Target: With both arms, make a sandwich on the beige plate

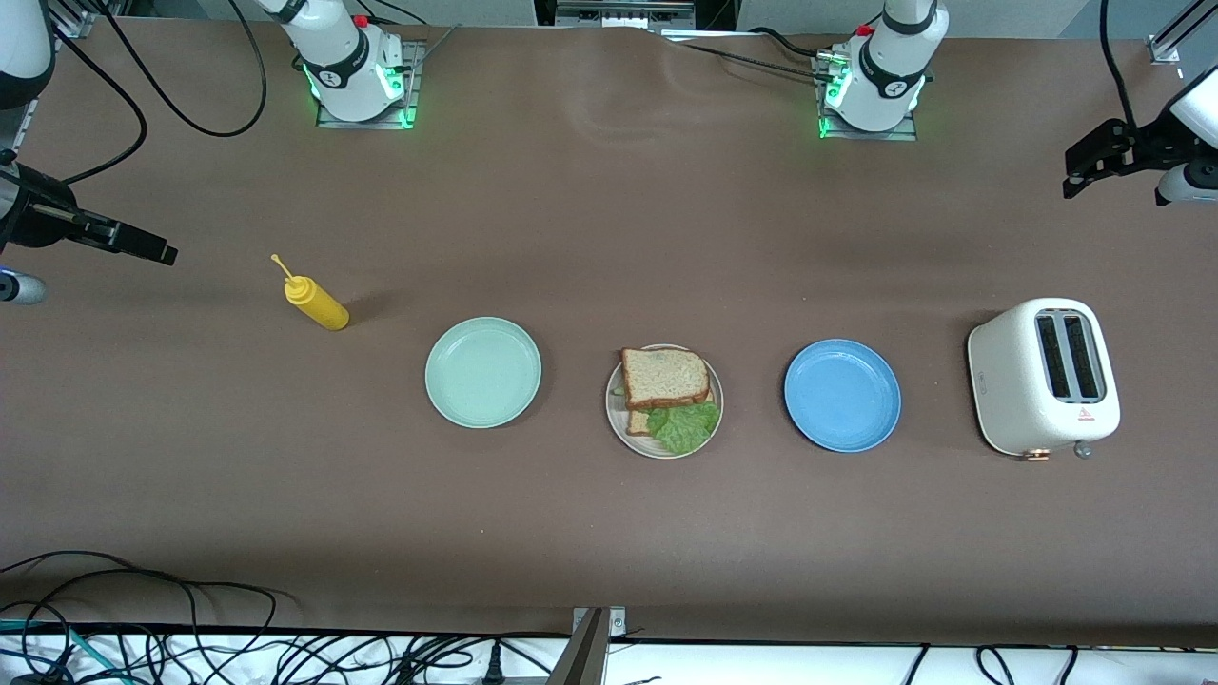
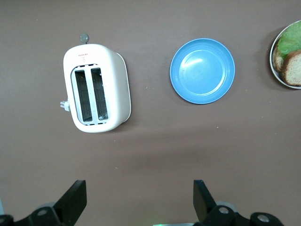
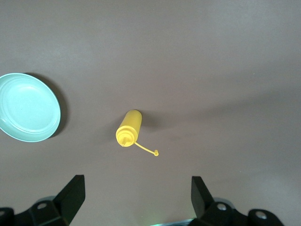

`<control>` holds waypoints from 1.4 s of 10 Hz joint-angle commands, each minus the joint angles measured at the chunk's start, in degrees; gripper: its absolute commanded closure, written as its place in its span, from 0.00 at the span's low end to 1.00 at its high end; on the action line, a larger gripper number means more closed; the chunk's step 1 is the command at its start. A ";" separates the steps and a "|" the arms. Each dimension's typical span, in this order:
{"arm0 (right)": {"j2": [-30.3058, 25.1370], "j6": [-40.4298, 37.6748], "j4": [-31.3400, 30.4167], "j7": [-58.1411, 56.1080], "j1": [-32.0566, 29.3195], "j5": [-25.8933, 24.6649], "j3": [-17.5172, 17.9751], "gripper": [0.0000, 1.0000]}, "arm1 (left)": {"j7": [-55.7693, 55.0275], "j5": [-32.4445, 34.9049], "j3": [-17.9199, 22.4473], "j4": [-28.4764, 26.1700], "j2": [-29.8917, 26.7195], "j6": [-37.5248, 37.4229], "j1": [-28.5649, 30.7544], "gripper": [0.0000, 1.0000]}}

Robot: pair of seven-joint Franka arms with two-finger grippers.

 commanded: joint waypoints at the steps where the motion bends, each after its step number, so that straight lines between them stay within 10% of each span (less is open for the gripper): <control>1: 0.40 -1.82 1.58 1.09 0.25 -1.14 -0.02 0.00 | -3.64 1.70 -3.38 2.31 0.93 -2.91 -0.07 0.00; 14: 0.40 -2.17 1.67 0.91 0.16 -1.23 -0.11 0.00 | -9.63 1.27 -3.21 3.29 1.64 -4.06 -0.16 0.00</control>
